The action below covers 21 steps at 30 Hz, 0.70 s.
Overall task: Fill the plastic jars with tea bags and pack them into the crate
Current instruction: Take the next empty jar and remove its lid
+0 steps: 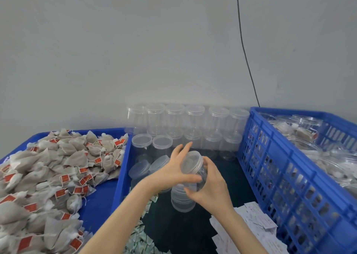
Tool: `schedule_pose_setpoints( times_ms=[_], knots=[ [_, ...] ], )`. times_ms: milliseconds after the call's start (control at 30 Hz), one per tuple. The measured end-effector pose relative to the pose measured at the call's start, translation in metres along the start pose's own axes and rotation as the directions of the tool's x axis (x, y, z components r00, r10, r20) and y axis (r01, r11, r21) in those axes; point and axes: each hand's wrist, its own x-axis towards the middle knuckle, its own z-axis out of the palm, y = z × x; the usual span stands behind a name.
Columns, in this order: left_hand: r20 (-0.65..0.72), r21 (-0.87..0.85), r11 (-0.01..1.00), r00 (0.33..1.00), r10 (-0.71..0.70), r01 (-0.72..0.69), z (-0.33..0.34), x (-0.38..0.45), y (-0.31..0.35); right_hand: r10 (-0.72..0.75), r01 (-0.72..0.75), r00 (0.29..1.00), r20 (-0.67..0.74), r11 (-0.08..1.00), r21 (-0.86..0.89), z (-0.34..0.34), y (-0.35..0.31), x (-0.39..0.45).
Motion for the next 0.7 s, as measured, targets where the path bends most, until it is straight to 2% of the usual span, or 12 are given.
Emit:
schedule_pose_setpoints(
  times_ms=[67,133,333,433,500,567,700],
  knots=[
    [0.14,-0.02,0.999,0.989,0.048,-0.046,-0.008,-0.004,-0.005,-0.023,0.024,1.0,0.016,1.0,-0.015,-0.002,0.001,-0.001],
    [0.136,-0.014,0.997,0.988,0.078,-0.077,-0.012,-0.004,-0.008,-0.041,0.042,0.998,0.036,0.999,-0.028,-0.002,0.002,-0.003],
    [-0.088,0.057,0.998,0.996,0.019,-0.014,-0.007,0.003,-0.011,-0.133,0.132,0.991,-0.001,0.987,-0.09,-0.001,-0.002,-0.004],
    [-0.262,0.065,0.994,0.963,-0.063,0.083,0.004,0.008,-0.01,-0.156,0.153,0.988,-0.022,0.982,-0.109,0.001,-0.004,-0.001],
    [-0.315,0.049,0.995,0.946,-0.072,0.092,0.009,0.009,-0.009,-0.185,0.181,0.983,-0.022,0.976,-0.122,0.001,-0.004,0.002],
    [-0.261,0.006,0.999,0.964,-0.039,0.042,0.008,0.008,-0.007,-0.21,0.205,0.977,-0.022,0.969,-0.14,-0.001,-0.003,0.004],
    [-0.055,-0.057,0.997,0.997,0.044,-0.047,-0.002,-0.001,-0.002,-0.224,0.216,0.974,-0.032,0.962,-0.169,-0.005,0.003,0.006]
  ],
)
